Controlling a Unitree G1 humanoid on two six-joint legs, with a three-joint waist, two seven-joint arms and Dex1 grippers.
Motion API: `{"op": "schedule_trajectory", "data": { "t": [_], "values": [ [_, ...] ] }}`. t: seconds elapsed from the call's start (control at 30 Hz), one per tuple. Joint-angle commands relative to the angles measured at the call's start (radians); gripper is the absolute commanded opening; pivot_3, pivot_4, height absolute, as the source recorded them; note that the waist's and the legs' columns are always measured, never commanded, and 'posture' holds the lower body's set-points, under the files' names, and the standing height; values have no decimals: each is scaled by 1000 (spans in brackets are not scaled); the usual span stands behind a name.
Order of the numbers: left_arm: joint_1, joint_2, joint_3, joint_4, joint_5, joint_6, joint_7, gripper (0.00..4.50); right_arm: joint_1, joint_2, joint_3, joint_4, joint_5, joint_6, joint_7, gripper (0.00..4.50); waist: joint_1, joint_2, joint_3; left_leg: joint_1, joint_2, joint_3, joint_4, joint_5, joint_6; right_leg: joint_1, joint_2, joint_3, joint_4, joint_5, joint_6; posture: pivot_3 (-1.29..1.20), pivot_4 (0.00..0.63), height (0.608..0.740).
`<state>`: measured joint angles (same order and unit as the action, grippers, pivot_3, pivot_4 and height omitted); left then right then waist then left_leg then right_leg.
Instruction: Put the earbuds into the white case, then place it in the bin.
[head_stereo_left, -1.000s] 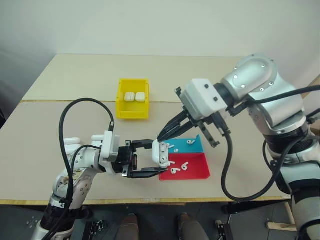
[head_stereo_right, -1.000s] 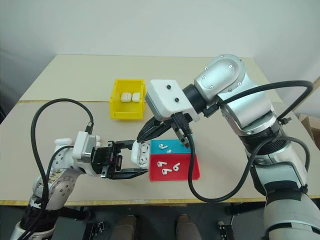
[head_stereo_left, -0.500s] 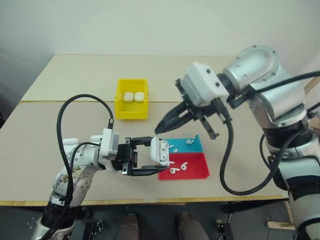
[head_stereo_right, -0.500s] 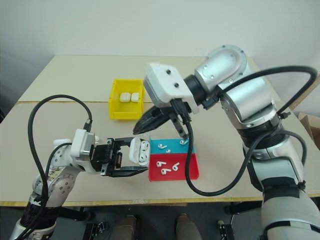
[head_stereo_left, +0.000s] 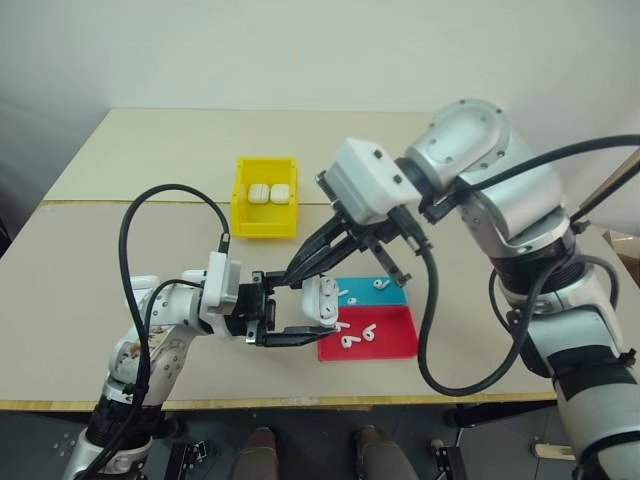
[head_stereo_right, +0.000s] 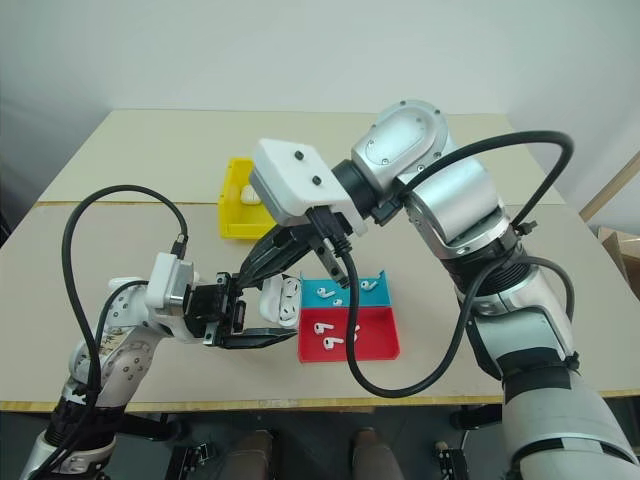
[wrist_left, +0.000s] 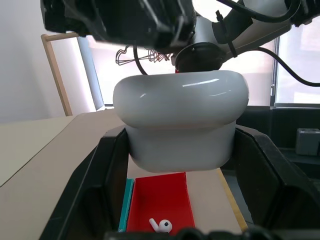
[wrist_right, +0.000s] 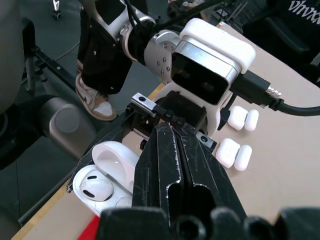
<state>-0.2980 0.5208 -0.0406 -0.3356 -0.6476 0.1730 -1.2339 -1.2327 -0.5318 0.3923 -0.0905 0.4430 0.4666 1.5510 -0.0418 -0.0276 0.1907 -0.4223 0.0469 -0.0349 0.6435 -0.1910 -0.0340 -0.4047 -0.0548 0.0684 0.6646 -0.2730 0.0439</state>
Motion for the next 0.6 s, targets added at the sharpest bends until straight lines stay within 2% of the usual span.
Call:
{"op": "schedule_trajectory", "data": {
  "t": [0.03, 0.6],
  "values": [
    [-6, -6, 4, -17, -7, -22, -5, 2800, 7, -14, 10, -15, -29, -52, 52, 46, 0, 0, 0, 0, 0, 0, 0, 0, 0, 0, 0, 0, 0, 0, 0, 0, 150, 740],
    [-1, -8, 14, -19, -10, -26, -9, 2800, 59, -151, 20, -54, -6, -97, 63, 46, 0, 0, 0, 0, 0, 0, 0, 0, 0, 0, 0, 0, 0, 0, 0, 0, 150, 740]
  ]
}}
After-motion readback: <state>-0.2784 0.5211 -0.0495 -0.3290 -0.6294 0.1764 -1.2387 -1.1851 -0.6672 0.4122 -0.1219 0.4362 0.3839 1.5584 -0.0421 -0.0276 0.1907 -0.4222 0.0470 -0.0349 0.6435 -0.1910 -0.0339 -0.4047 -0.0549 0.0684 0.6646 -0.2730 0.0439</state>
